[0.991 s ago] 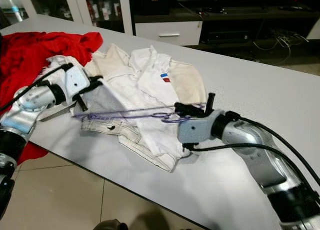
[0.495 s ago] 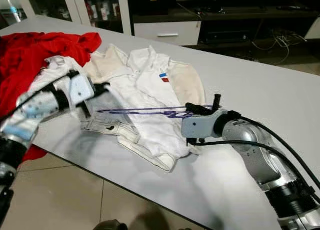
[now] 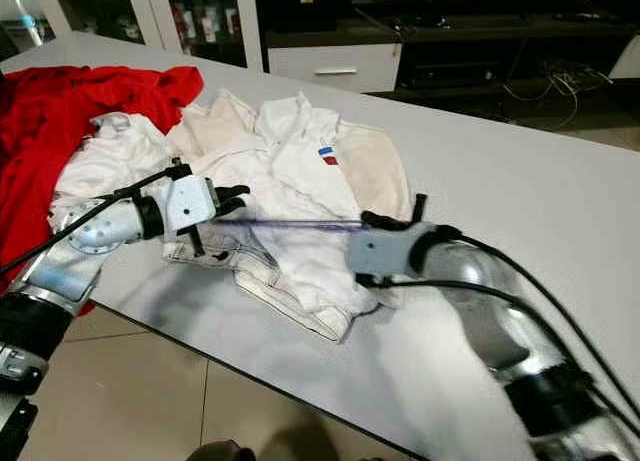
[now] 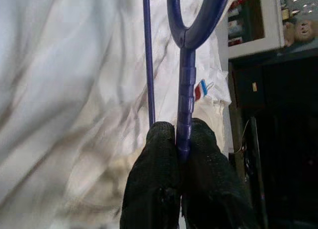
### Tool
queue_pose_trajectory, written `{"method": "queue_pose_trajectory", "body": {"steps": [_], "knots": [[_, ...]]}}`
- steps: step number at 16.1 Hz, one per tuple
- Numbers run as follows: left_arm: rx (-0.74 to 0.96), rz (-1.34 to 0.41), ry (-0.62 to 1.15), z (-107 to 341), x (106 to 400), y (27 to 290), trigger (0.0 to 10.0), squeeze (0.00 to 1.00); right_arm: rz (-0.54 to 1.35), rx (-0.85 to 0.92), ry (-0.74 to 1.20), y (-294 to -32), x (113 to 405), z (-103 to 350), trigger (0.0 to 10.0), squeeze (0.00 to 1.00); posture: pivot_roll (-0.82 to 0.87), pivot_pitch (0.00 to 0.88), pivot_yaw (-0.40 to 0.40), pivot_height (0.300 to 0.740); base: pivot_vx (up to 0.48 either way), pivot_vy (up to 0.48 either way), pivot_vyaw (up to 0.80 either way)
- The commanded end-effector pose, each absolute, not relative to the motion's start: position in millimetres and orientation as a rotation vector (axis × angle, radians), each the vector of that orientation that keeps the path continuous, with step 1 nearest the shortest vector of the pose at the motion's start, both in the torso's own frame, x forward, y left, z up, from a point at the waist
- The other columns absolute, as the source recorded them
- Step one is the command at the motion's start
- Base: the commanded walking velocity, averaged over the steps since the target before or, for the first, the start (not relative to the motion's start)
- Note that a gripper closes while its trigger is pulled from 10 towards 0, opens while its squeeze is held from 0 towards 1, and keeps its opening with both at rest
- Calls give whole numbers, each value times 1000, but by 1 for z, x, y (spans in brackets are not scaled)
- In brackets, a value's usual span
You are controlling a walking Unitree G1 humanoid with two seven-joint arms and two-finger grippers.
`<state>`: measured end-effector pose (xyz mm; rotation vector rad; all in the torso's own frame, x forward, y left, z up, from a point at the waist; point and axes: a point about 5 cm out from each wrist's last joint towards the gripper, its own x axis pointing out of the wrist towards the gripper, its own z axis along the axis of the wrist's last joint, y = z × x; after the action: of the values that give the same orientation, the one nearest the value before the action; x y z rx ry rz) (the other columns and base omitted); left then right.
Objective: Hang hanger
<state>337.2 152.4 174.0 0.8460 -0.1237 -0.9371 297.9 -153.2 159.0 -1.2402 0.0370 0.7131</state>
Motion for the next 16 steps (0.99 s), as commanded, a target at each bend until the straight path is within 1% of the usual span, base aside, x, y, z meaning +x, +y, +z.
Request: {"method": "queue_pose_trajectory", "body": {"steps": [1, 4, 6, 8, 10, 11, 12, 16], "knots": [[871, -968, -131, 177, 336, 146, 0, 0, 678, -1256, 23, -152, 301, 167, 10000, 0, 146, 0, 56, 740, 0, 0, 0], [868, -994, -148, 178, 332, 136, 0, 0, 614, -1219, 39, -150, 308, 173, 10000, 0, 151, 0, 51, 740, 0, 0, 0], [865, -1005, -162, 178, 331, 130, 0, 0, 640, -1189, 25, -140, 308, 175, 10000, 0, 151, 0, 49, 740, 0, 0, 0], [863, -1006, -165, 179, 331, 127, 0, 0, 670, -1159, 39, -137, 306, 172, 10000, 0, 155, 0, 46, 740, 0, 0, 0], [897, -972, -128, 176, 333, 141, 0, 0, 748, -1163, 101, -150, 296, 164, 10000, 0, 154, 0, 46, 740, 0, 0, 0], [916, -952, -103, 173, 333, 149, 0, 0, 762, -1160, 150, -164, 290, 162, 10000, 0, 153, 0, 45, 740, 0, 0, 0], [925, -938, -86, 171, 333, 155, 0, 0, 769, -1157, 173, -172, 286, 161, 10000, 0, 153, 0, 45, 740, 0, 0, 0], [902, -904, -56, 166, 331, 164, 0, 0, 737, -1145, 212, -189, 283, 163, 10000, 0, 145, 2, 43, 740, 0, 0, 0]]}}
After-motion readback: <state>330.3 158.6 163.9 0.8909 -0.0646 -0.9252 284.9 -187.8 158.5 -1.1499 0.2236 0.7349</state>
